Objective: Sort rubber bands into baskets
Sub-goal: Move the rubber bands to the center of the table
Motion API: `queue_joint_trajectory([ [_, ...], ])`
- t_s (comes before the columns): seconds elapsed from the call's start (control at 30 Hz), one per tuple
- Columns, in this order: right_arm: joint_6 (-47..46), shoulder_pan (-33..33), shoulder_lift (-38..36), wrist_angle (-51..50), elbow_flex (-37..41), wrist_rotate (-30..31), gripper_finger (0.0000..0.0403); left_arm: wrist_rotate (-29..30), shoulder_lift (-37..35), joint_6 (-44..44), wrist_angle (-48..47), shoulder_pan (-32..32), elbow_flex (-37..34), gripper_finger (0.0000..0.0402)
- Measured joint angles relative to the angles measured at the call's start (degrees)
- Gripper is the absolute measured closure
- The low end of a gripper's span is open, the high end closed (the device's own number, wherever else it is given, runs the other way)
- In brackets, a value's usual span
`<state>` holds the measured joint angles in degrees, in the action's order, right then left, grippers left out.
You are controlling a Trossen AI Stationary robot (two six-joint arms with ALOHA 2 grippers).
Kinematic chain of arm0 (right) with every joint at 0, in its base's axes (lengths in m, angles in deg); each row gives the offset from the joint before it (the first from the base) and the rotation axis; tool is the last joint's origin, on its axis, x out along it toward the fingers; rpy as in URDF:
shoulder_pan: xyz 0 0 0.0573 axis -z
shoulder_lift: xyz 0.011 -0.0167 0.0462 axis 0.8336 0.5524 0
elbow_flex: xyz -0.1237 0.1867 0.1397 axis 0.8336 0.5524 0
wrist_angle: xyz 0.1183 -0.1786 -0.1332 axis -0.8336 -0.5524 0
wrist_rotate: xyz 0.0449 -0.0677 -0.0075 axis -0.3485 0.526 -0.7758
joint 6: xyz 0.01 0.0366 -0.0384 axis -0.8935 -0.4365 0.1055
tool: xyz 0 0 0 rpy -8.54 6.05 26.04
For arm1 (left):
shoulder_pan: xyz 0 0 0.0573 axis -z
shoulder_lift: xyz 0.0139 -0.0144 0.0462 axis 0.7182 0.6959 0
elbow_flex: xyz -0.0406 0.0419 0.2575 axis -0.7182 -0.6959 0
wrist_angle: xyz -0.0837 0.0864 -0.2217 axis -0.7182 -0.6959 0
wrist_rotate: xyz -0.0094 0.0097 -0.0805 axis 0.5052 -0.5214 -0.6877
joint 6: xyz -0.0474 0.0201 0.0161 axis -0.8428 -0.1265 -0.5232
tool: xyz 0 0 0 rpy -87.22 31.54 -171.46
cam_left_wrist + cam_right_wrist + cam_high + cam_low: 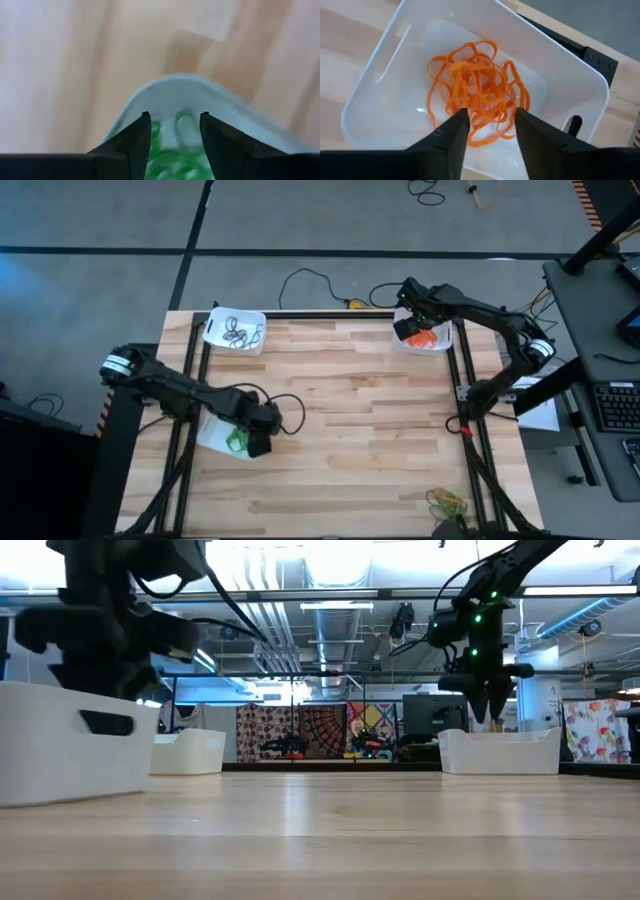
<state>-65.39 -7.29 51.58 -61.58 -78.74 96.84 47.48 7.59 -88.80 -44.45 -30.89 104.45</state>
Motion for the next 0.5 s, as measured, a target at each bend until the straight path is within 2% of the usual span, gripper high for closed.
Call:
queue_joint_trajectory([
  [0.27,-1.23,-7.89,-9.14,0.42,5.27,-3.89,0.0193,7.49,-0.85,4.37,-11.12,-4.51,6.97,0.0247],
  [0.4,-1.73,-17.45,-16.0,0.86,9.41,-10.91,0.0181,7.92,-2.04,4.98,-19.86,-5.03,12.73,0.0247],
  [0.5,-6.01,-26.9,-20.83,-0.79,12.61,-14.88,0.0179,7.92,-3.15,4.5,-24.74,-4.53,16.49,0.0247],
])
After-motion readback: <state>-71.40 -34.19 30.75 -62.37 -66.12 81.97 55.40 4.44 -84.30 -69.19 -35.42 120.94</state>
